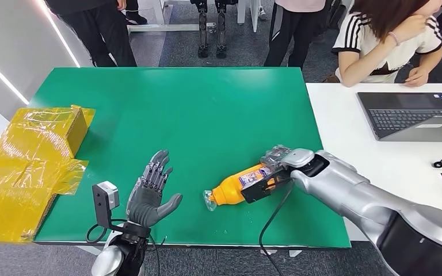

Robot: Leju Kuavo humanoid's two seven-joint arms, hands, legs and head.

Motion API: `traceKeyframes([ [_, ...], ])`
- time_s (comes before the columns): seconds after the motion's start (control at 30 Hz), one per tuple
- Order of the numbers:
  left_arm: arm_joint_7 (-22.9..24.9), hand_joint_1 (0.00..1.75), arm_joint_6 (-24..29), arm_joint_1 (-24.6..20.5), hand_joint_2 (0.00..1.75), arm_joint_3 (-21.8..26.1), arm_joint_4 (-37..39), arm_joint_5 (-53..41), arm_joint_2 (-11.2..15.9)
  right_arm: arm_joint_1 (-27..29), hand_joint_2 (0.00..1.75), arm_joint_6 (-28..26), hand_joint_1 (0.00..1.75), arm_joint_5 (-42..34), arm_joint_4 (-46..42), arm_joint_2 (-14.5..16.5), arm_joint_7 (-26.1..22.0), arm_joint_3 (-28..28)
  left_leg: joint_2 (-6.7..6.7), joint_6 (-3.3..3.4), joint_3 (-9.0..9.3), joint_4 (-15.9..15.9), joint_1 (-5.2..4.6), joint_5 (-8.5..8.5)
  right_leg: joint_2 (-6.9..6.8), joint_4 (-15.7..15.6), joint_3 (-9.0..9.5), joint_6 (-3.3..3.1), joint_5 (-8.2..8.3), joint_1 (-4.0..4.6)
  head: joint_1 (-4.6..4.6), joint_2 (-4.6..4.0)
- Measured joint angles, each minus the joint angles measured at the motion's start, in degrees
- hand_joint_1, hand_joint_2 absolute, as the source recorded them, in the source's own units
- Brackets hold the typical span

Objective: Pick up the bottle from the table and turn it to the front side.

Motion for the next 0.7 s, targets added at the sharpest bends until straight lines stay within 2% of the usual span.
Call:
traceKeyframes([
  [0.17, -2.0, 0.0, 0.6, 0.4, 1.75, 0.3, 0.0, -2.1, 0.2, 6.3, 1.75, -3.8, 1.75, -14.2, 0.8, -1.6, -8.5, -10.6, -0.09, -0.02, 0.05, 0.0, 0.0, -0.04, -0.09, 0.0, 0.11, 0.02, -0.02, 0.0, 0.01, 0.0],
  [0.33, -2.2, 0.0, 0.8, 0.4, 1.75, 0.4, 0.0, -2.4, 0.2, 7.2, 1.75, -4.3, 1.75, -15.2, 0.8, -1.8, -9.3, -11.9, -0.1, -0.02, 0.04, 0.0, 0.0, -0.04, -0.1, 0.0, 0.11, 0.02, -0.02, 0.0, -0.01, 0.0],
  [0.37, -2.6, 0.0, 1.4, 0.5, 1.75, 0.6, -0.1, -2.8, 0.3, 9.1, 1.75, -5.1, 1.75, -17.0, 0.0, -2.3, -10.7, -14.2, -0.14, -0.02, 0.03, 0.0, 0.0, -0.04, -0.13, 0.0, 0.11, 0.03, -0.03, 0.0, -0.01, 0.0],
  [0.4, -3.3, 0.0, 2.4, 0.6, 1.75, 1.1, -0.4, -3.3, 0.5, 12.3, 1.75, -6.3, 1.75, -19.7, -1.7, -3.1, -12.9, -18.0, -0.19, -0.02, -0.01, 0.0, -0.01, -0.04, -0.17, 0.0, 0.09, 0.05, -0.04, 0.0, -0.01, 0.0],
  [0.47, -4.6, 0.0, 5.1, 1.0, 1.75, 2.7, -1.4, -4.2, 1.1, 23.9, 1.75, -9.7, 1.75, -26.3, -9.4, -4.6, -18.1, -31.0, -0.29, -0.01, -0.18, 0.0, -0.01, -0.06, -0.26, 0.0, -0.02, 0.1, -0.1, 0.0, 0.01, 0.0],
  [0.53, -5.0, 0.0, 6.3, 1.3, 1.75, 4.2, -2.4, -4.2, 1.7, 32.7, 1.75, -11.4, 1.75, -28.6, -16.9, -5.0, -19.9, -40.4, -0.3, -0.03, -0.31, 0.0, -0.01, -0.1, -0.27, 0.0, -0.15, 0.11, -0.15, 0.0, 0.01, 0.0],
  [0.7, -5.1, 0.0, 6.8, 1.4, 1.75, 5.3, -3.5, -4.3, 2.4, 39.7, 1.75, -11.9, 1.75, -28.0, -24.4, -5.0, -19.8, -48.0, -0.29, -0.04, -0.39, 0.0, -0.01, -0.15, -0.27, 0.0, -0.25, 0.1, -0.21, -0.01, 0.0, 0.0],
])
